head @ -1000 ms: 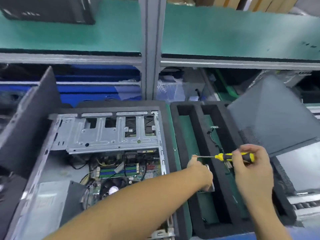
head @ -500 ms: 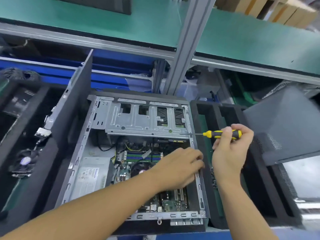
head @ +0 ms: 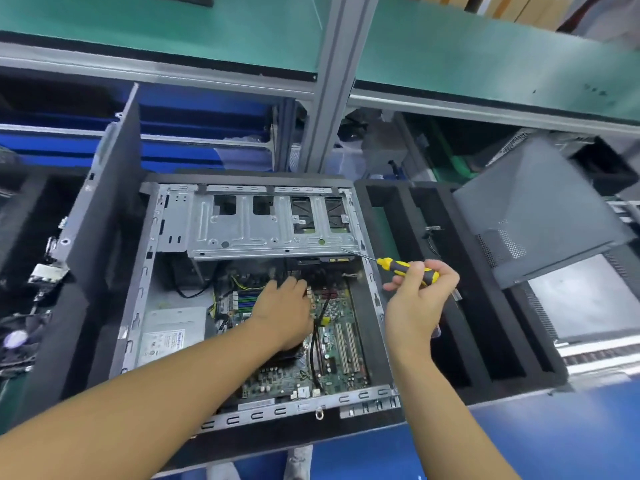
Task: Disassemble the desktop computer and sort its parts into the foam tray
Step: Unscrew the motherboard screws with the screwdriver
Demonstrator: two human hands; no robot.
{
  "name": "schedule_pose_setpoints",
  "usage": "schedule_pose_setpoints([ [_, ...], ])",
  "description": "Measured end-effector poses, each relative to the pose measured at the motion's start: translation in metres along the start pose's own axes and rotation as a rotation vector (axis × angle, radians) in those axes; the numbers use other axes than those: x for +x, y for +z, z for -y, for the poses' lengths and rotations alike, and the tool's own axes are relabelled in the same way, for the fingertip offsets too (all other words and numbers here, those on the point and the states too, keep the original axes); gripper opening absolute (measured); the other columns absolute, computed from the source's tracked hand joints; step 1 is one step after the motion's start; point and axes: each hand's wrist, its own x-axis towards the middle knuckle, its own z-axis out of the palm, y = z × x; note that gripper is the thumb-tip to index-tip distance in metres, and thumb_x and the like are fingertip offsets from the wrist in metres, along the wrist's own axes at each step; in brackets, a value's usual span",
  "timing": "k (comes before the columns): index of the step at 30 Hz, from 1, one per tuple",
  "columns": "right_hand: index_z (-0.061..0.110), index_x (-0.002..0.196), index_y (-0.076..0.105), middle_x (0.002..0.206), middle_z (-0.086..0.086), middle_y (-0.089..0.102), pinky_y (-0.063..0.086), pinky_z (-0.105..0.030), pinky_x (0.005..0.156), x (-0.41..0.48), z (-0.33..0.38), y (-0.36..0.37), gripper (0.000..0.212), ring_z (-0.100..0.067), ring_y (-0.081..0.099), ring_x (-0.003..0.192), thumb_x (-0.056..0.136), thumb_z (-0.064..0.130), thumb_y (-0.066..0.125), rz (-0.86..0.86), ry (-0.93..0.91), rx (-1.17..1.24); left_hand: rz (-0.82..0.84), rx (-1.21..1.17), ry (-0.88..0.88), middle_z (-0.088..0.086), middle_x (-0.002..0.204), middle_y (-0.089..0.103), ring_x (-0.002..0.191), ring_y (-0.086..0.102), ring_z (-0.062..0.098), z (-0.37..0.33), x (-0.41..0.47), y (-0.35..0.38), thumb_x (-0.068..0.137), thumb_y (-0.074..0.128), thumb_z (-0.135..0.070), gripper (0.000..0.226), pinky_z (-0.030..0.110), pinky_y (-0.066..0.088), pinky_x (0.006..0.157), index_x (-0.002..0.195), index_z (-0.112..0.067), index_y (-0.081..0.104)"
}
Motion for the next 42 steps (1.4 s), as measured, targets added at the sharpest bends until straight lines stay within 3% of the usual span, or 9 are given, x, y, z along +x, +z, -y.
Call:
schedule_pose_setpoints([
  [6, 0.035, 0.097, 0.043, 0.084, 0.008, 0.067, 0.052, -0.021, 0.063, -0.007, -0.005, -0.003, 0.011, -0.014, 0.062, 0.066, 0.103, 0.026, 0.044, 0.034, -0.001, 0.047, 0.153, -0.133, -0.058, 0.010, 0.153, 0.028, 0.143, 0.021, 0.030, -0.006, 0.006, -0.001, 0.080, 0.058, -0.068, 0.091, 0.059, 0.021, 0.113, 0.149, -0.018, 0.026],
  [10, 0.043, 0.092, 0.044, 0.086, 0.006, 0.066, 0.053, -0.033, 0.069, -0.006, -0.006, -0.002, 0.018, -0.016, 0.062, 0.069, 0.102, 0.028, 0.045, 0.058, 0.001, 0.036, 0.262, -0.099, -0.119, 0.011, 0.152, 0.023, 0.141, 0.021, 0.033, -0.016, 0.012, -0.004, 0.065, 0.072, -0.073, 0.115, 0.060, 0.024, 0.110, 0.150, -0.016, 0.019],
  [14, 0.036, 0.098, 0.045, 0.088, 0.004, 0.067, 0.054, -0.032, 0.069, -0.004, -0.010, -0.004, 0.009, -0.017, 0.062, 0.069, 0.103, 0.028, 0.045, 0.098, -0.002, 0.040, 0.462, 0.121, -0.129, 0.009, 0.162, -0.019, 0.148, -0.013, 0.038, -0.025, 0.012, -0.007, 0.078, 0.072, -0.052, 0.115, 0.069, 0.013, 0.110, 0.156, -0.019, -0.004],
  [17, 0.034, 0.098, 0.044, 0.087, 0.007, 0.067, 0.053, -0.027, 0.067, -0.001, -0.012, -0.004, 0.011, -0.018, 0.061, 0.068, 0.103, 0.025, 0.044, 0.118, -0.009, 0.052, 0.392, 0.273, -0.154, 0.018, 0.158, 0.002, 0.147, -0.002, 0.038, -0.032, -0.002, 0.001, 0.086, 0.066, -0.044, 0.096, 0.059, 0.030, 0.102, 0.155, -0.010, 0.008],
  [22, 0.037, 0.098, 0.044, 0.088, 0.015, 0.066, 0.052, -0.024, 0.065, 0.000, -0.010, 0.005, 0.015, -0.019, 0.061, 0.067, 0.102, 0.022, 0.043, 0.156, -0.085, 0.038, 0.418, 0.135, -0.143, 0.011, 0.142, 0.032, 0.137, 0.023, 0.029, -0.028, -0.003, -0.010, 0.085, 0.071, -0.025, 0.074, 0.051, 0.043, 0.094, 0.146, -0.009, 0.033],
  [30, 0.041, 0.098, 0.044, 0.087, 0.009, 0.064, 0.053, -0.026, 0.067, 0.005, -0.012, 0.014, 0.017, -0.022, 0.063, 0.071, 0.102, 0.025, 0.043, 0.171, -0.134, 0.022, 0.359, 0.083, -0.122, 0.004, 0.138, 0.035, 0.131, 0.028, 0.025, -0.021, -0.012, -0.011, 0.077, 0.080, -0.033, 0.081, 0.045, 0.037, 0.082, 0.143, -0.013, 0.036],
  [34, 0.035, 0.102, 0.044, 0.090, -0.006, 0.062, 0.052, -0.025, 0.067, 0.005, -0.013, 0.014, 0.010, -0.026, 0.063, 0.071, 0.102, 0.025, 0.043, 0.177, -0.152, 0.026, 0.322, 0.067, -0.108, 0.005, 0.134, 0.038, 0.128, 0.031, 0.025, -0.021, -0.014, -0.012, 0.079, 0.078, -0.031, 0.074, 0.044, 0.034, 0.079, 0.140, -0.014, 0.041],
  [38, 0.034, 0.102, 0.043, 0.091, 0.014, 0.063, 0.051, -0.024, 0.067, 0.003, -0.012, 0.014, 0.011, -0.025, 0.062, 0.070, 0.102, 0.024, 0.043, 0.182, -0.181, 0.010, 0.308, 0.050, -0.100, 0.006, 0.136, 0.038, 0.128, 0.031, 0.026, -0.021, -0.017, -0.013, 0.078, 0.078, -0.029, 0.072, 0.047, 0.038, 0.085, 0.139, -0.016, 0.042],
  [42, 0.034, 0.102, 0.043, 0.091, 0.015, 0.062, 0.052, -0.024, 0.069, 0.001, -0.009, 0.015, 0.013, -0.025, 0.062, 0.070, 0.102, 0.021, 0.042, 0.185, -0.195, 0.001, 0.271, 0.045, -0.090, 0.009, 0.137, 0.037, 0.128, 0.031, 0.027, -0.019, -0.021, -0.011, 0.077, 0.078, -0.029, 0.075, 0.051, 0.038, 0.090, 0.140, -0.015, 0.039],
])
